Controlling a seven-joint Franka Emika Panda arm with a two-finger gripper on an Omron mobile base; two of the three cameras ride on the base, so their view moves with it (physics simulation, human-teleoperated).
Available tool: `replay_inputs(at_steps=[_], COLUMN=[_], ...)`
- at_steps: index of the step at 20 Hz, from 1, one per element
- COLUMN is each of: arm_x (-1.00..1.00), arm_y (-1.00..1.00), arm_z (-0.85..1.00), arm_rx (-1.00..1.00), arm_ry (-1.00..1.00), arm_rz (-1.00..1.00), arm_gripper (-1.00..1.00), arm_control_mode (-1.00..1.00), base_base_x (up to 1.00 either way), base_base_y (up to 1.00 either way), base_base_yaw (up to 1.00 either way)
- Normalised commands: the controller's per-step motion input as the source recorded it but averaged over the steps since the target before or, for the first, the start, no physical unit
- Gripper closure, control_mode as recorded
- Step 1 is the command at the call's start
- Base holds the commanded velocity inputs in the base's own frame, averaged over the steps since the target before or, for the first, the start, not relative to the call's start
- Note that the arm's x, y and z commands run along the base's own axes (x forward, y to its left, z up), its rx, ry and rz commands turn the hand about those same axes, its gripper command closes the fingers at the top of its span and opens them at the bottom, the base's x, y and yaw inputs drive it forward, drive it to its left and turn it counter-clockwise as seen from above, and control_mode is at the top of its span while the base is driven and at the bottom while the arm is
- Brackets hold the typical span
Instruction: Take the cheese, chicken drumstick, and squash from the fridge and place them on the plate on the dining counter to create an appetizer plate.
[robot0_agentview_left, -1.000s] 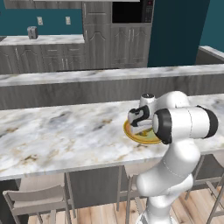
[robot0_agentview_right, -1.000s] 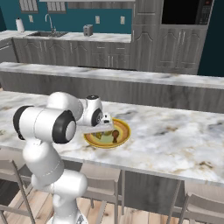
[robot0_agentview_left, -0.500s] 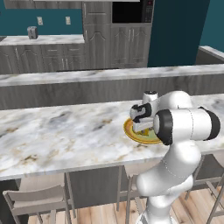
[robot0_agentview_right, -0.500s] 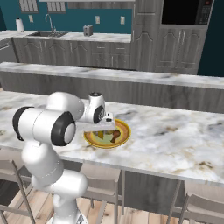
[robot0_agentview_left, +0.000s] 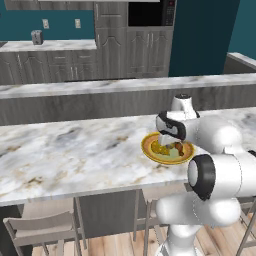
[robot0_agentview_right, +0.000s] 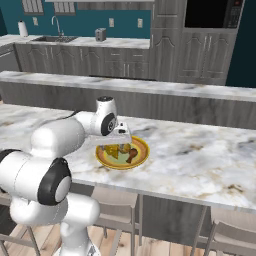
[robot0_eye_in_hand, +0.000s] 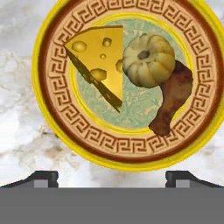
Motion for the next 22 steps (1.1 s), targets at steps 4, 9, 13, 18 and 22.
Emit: replay_inputs(at_steps=[4, 9, 13, 18, 22], arm_x=[-0.87, -0.93, -1.00, -1.00, -1.00], arm_y=[-0.13, -0.04, 0.00, 0.00, -0.09], arm_z=[0.76, 0.68, 0.61, 0.42, 0.45], arm_rx=[0.00, 0.00, 0.00, 0.00, 0.00], arm_ry=[-0.22, -0.28, -0.30, -0.27, -0.30], arm_rz=[0.00, 0.00, 0.00, 0.00, 0.00], arm_gripper=[-1.00, -1.00, -1.00, -1.00, -1.00], arm_control_mode=[-1.00, -1.00, -1.00, -1.00, -1.00], base_base_x=[0.00, 0.00, 0.00, 0.00, 0.00], base_base_y=[0.00, 0.00, 0.00, 0.00, 0.00], base_base_yaw=[0.00, 0.00, 0.00, 0.00, 0.00])
